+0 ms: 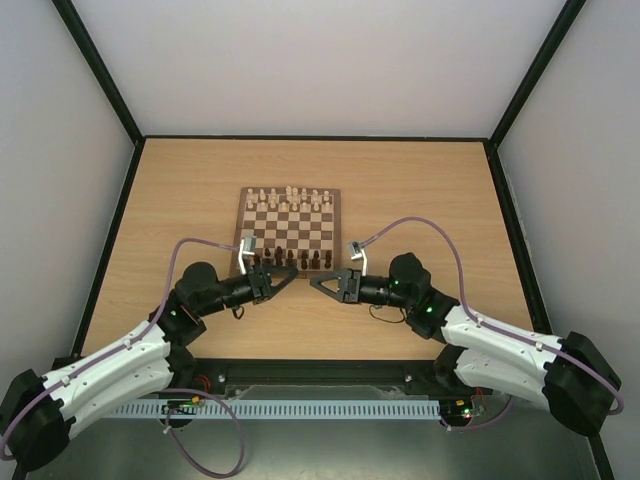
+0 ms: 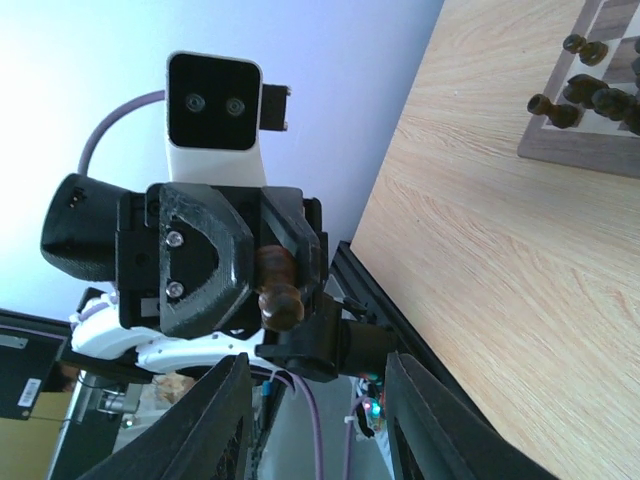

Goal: Set up the chess pieces on the board
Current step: Place the chess piece on the chessboard.

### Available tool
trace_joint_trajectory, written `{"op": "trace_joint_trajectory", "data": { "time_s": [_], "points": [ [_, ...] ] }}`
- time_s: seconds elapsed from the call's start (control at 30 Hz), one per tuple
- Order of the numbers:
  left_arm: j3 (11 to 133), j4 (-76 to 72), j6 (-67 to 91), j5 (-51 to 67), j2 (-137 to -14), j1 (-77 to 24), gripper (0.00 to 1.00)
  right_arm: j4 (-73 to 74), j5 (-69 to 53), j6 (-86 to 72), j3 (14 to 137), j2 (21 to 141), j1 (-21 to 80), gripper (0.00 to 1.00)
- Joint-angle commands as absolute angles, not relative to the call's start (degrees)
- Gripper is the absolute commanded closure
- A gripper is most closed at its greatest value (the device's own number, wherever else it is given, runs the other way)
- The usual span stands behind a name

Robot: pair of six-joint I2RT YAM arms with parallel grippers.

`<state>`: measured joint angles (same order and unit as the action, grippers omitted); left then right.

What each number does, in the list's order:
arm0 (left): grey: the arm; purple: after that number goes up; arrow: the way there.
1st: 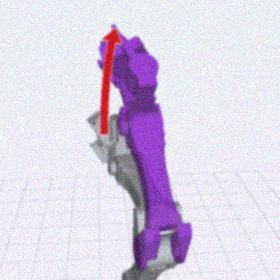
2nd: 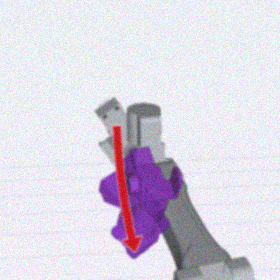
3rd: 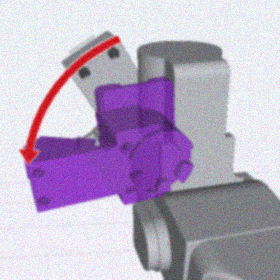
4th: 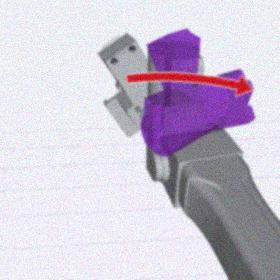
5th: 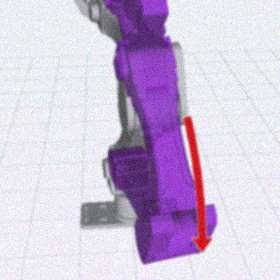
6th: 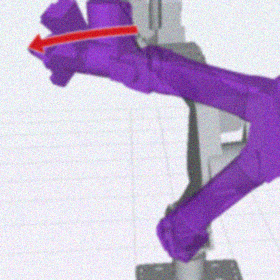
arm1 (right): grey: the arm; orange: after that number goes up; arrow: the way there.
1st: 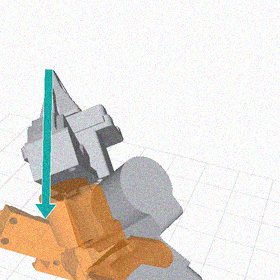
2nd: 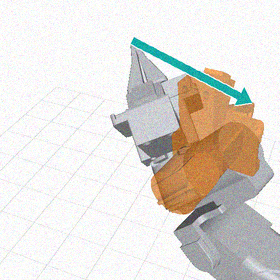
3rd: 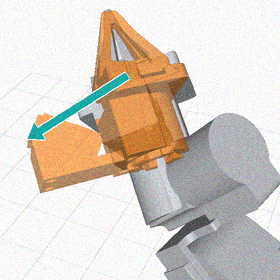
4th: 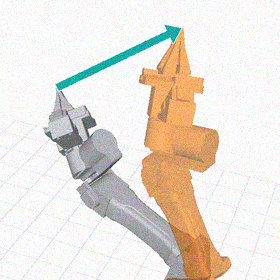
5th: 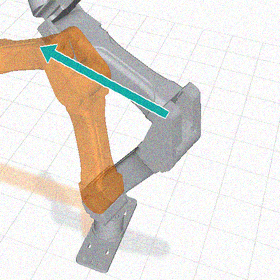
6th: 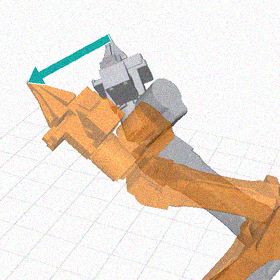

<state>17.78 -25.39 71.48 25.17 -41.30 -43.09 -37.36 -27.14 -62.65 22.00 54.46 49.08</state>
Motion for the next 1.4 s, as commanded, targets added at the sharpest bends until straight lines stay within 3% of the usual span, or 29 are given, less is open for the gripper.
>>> {"op": "trace_joint_trajectory", "data": {
  "time_s": [0.0,0.73,1.37],
  "points": [
    [16.7,-29.6,73.1,24.9,-41.0,-42.9,0.9,-44.5,-27.0,-64.3,21.9,56.2,48.7,0.62],
    [15.0,-31.1,74.2,25.3,-40.7,-42.6,0.9,-48.4,-29.7,-63.4,25.8,61.0,48.5,0.67],
    [14.7,-33.2,74.5,26.0,-42.4,-42.5,0.9,-49.2,-31.3,-63.0,27.7,64.2,48.6,0.78]
  ]
}}
